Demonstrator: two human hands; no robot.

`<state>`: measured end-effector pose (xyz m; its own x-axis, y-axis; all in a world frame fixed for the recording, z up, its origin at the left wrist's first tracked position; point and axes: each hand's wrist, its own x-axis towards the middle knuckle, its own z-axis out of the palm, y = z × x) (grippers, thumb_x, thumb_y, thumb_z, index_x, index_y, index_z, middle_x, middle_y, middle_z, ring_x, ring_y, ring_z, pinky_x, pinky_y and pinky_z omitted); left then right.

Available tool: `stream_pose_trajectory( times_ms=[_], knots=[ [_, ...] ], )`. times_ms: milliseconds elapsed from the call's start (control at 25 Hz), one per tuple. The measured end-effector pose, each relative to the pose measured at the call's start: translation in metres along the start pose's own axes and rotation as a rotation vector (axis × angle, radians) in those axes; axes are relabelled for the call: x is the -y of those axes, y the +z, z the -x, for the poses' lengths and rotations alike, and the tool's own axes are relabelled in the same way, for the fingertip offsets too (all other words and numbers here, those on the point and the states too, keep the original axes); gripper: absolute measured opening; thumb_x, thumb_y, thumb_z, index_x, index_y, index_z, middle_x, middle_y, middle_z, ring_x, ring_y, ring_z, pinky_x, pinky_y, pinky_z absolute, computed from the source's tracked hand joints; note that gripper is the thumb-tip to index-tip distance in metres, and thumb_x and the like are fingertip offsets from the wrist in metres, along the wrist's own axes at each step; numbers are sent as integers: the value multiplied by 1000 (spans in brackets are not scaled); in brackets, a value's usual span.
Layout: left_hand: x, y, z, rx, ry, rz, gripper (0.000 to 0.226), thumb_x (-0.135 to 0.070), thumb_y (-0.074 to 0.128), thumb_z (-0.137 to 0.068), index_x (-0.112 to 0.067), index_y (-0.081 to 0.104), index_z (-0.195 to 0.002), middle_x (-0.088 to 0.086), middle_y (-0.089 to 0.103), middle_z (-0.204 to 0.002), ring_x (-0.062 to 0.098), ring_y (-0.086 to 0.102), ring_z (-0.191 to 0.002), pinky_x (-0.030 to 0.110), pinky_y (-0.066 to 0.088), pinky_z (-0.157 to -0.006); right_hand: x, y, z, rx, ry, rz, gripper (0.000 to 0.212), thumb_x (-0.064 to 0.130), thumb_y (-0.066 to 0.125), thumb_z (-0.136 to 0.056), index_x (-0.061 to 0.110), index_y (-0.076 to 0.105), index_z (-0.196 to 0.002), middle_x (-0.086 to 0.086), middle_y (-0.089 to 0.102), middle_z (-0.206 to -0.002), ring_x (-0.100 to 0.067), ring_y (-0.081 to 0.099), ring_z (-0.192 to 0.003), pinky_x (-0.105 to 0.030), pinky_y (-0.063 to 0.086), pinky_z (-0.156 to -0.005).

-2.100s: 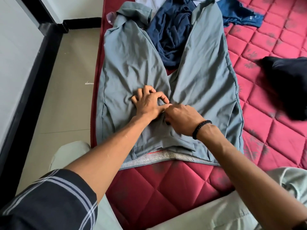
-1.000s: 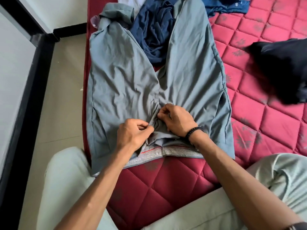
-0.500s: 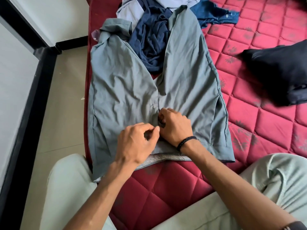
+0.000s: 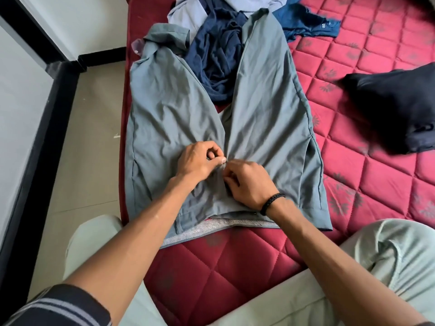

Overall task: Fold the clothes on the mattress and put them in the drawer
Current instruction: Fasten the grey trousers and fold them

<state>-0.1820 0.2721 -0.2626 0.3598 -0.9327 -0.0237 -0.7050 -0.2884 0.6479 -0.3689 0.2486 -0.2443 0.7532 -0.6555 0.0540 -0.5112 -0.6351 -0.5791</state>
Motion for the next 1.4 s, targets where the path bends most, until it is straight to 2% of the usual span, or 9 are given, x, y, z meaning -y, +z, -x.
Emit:
stream_pose_trajectory(
  times_ms=[280, 480, 640, 720, 840, 960, 1080, 1240, 1400],
  knots=[
    [1, 12, 4, -93, 33, -83, 14, -38, 81, -79, -30, 71, -82, -12, 61, -71, 15, 63, -76, 31, 51, -73, 14, -16, 37, 232, -124, 174, 19, 32, 48, -90, 19, 61, -87, -3, 65, -93, -34, 65, -90, -45, 52, -69],
    [-9, -23, 73, 150, 255, -278, 67, -85, 52, -77, -41, 58, -127, -5, 53, -123, 19, 50, -118, 39, 40, -105, -12, -33, 95, 214, -162, 389, 68, 68, 58, -78, 32, 56, -136, 6, 59, -121, -20, 57, -105, -40, 50, -84],
    [40, -73, 174, 345, 355, -618, 94, -85, 51, -71, -50, 24, -154, -8, 29, -155, 14, 31, -143, 41, 35, -115, -52, -63, 126, 163, -95, 523, 64, 28, 62, -74, 32, 56, -138, 8, 58, -130, -25, 60, -108, -43, 58, -81],
    [59, -84, 189, 251, 339, -623, 75, -56, 58, -81, -46, 33, -151, -10, 38, -147, 14, 42, -136, 37, 49, -104, -55, -66, 125, 143, -115, 593, 62, 16, 42, -73, 32, 56, -131, 8, 60, -124, -26, 61, -103, -42, 60, -72],
    [65, -91, 183, 174, 280, -576, 55, -19, 58, -82, -37, 55, -134, -12, 54, -126, 15, 62, -113, 36, 58, -87, -40, -74, 107, 102, 63, 571, 41, 15, 48, -80, 34, 58, -115, 9, 64, -112, -27, 65, -101, -39, 53, -61],
    [60, -114, 169, 86, -22, -486, 22, -25, 54, -80, -25, 68, -98, -1, 70, -96, 26, 69, -94, 35, 52, -75, -33, -111, 81, 17, 370, 324, 12, 30, 60, -79, 21, 61, -87, 0, 69, -86, -32, 68, -87, -37, 45, -62],
    [36, -171, 139, -130, -186, -73, 20, -41, 57, -73, -21, 59, -72, -1, 65, -68, 26, 68, -75, 31, 42, -61, -12, -179, 53, -242, 404, -25, 33, 34, 84, -79, 14, 62, -63, 8, 53, -51, -12, 51, -51, -30, 37, -51],
    [-42, -293, 68, -454, 44, 225, 20, -36, 67, -90, -19, 72, -99, 4, 76, -92, 27, 72, -93, 39, 52, -78, 64, -296, 2, -559, 268, -352, 4, 13, 81, -87, 12, 77, -85, 13, 68, -61, 7, 57, -53, -12, 46, -51],
    [-170, -440, 16, -633, 265, 353, 33, -47, 49, -88, -28, 74, -96, -4, 75, -103, 23, 66, -105, 48, 49, -101, 140, -432, -60, -877, 116, -243, 31, 41, 73, -92, 10, 74, -91, -6, 76, -89, -25, 72, -91, -36, 55, -77]
  ],
)
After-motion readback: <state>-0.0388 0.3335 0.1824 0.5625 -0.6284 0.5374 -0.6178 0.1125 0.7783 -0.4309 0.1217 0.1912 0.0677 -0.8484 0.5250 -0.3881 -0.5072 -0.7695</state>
